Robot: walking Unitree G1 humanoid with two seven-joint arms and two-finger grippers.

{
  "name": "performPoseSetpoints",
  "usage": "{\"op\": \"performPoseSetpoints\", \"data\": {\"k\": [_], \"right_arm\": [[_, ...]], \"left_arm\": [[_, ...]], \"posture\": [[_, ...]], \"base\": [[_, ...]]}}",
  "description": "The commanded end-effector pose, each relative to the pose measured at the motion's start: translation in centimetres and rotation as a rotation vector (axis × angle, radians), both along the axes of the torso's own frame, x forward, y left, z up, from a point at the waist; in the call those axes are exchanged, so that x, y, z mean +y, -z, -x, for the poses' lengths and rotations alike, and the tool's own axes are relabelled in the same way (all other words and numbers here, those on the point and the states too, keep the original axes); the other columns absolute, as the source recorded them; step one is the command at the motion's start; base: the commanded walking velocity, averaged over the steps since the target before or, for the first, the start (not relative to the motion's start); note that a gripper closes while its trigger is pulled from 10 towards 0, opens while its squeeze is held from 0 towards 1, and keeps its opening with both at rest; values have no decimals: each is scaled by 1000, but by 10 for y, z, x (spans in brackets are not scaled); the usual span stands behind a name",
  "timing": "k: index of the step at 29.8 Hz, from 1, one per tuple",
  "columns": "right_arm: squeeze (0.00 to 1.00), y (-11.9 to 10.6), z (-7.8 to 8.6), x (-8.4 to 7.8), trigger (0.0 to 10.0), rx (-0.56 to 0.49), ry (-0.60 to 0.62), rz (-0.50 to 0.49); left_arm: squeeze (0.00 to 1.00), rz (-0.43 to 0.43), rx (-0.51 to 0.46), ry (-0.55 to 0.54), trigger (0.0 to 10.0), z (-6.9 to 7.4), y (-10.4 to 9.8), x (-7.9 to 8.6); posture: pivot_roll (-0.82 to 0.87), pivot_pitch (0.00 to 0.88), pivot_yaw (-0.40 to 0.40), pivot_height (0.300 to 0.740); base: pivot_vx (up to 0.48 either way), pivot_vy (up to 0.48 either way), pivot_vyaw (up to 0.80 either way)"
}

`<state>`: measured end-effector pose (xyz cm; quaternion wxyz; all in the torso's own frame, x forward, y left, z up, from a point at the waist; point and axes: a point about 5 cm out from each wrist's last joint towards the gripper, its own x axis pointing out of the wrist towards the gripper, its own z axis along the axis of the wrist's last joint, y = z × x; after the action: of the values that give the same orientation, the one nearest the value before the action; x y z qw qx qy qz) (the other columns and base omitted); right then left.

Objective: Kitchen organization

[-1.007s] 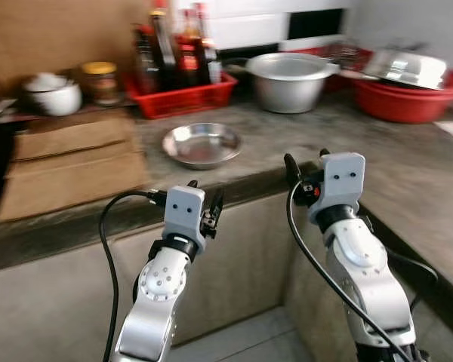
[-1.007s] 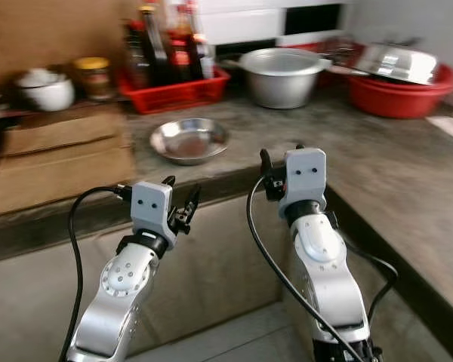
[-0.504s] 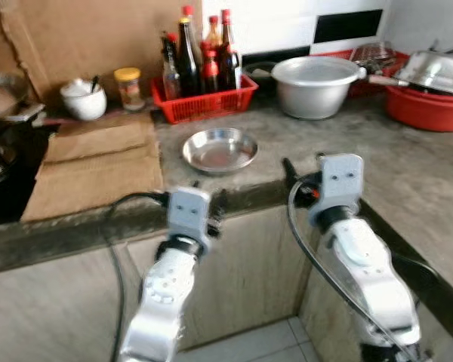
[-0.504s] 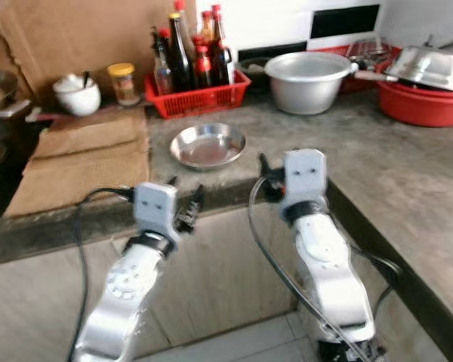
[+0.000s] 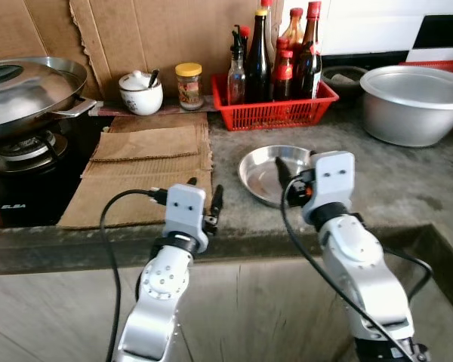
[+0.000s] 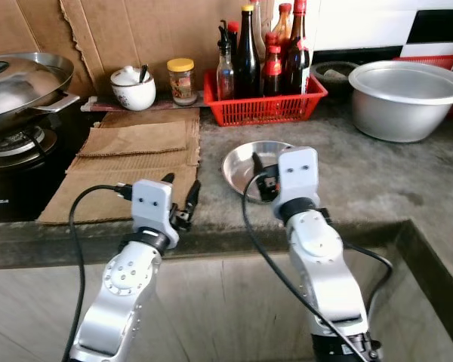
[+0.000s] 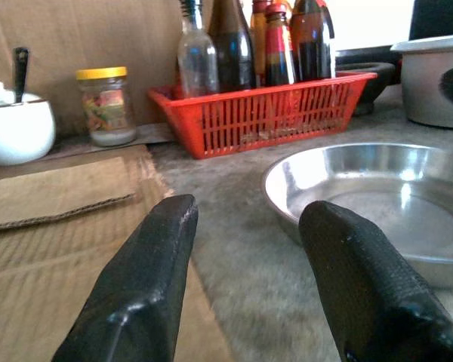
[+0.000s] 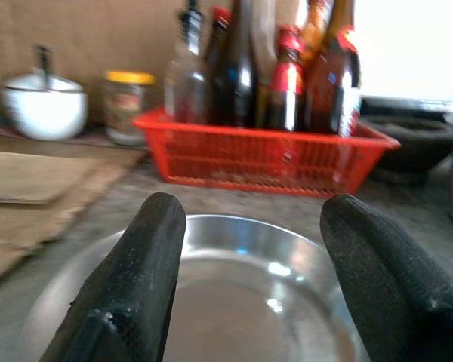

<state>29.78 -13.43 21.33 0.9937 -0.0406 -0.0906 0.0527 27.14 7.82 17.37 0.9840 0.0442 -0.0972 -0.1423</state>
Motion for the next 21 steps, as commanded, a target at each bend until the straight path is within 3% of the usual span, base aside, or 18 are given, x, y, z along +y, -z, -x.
{"op": "performPoseSetpoints", "data": {"k": [1,4,5,7,8,10,13,15,16,18,19,21], "right_arm": [[0,-4,-3,3,10000,3,-5,-12],[59,-3,-7,-2,10000,30,33,-11],[773,-3,-9,-5,10000,36,50,-4],[773,-3,-9,-6,10000,36,55,6],[1000,-1,-11,-11,10000,51,80,4],[1000,0,-12,-13,10000,58,91,3],[1000,13,-18,-23,10000,188,154,10],[1000,15,-20,-28,10000,208,183,22],[690,17,-25,-40,10000,253,258,41],[690,18,-27,-46,10000,277,295,63],[0,19,-30,-49,10000,311,311,42],[0,15,-36,-59,10000,365,339,-41]], "left_arm": [[0,-6,5,-15,10000,-1,1,6],[0,-5,7,-11,10000,0,1,5],[0,-1,11,-1,10000,1,2,5],[0,2,15,9,10000,1,2,4],[0,-1,13,7,10000,2,2,4],[0,-2,12,5,10000,2,2,3],[0,-2,16,14,10000,2,3,2],[0,-1,17,15,10000,3,3,1],[0,1,20,17,10000,3,3,1],[0,1,21,19,10000,3,4,1],[0,0,24,20,10000,4,4,0],[0,-1,28,19,10000,4,5,0]], "posture": [[22,12,-19,740],[23,12,-20,740],[23,12,-20,740],[24,13,-21,740],[23,15,-19,740],[23,15,-19,740],[25,20,-21,740],[23,24,-20,740],[24,29,-20,740],[24,29,-20,740],[25,29,-19,740],[25,29,-19,740]], "base": [[0,0,0],[0,0,0],[0,0,0],[0,0,0],[0,0,0],[0,0,0],[0,0,0],[0,0,0],[0,0,0],[0,0,0],[0,0,0],[0,0,0]]}}
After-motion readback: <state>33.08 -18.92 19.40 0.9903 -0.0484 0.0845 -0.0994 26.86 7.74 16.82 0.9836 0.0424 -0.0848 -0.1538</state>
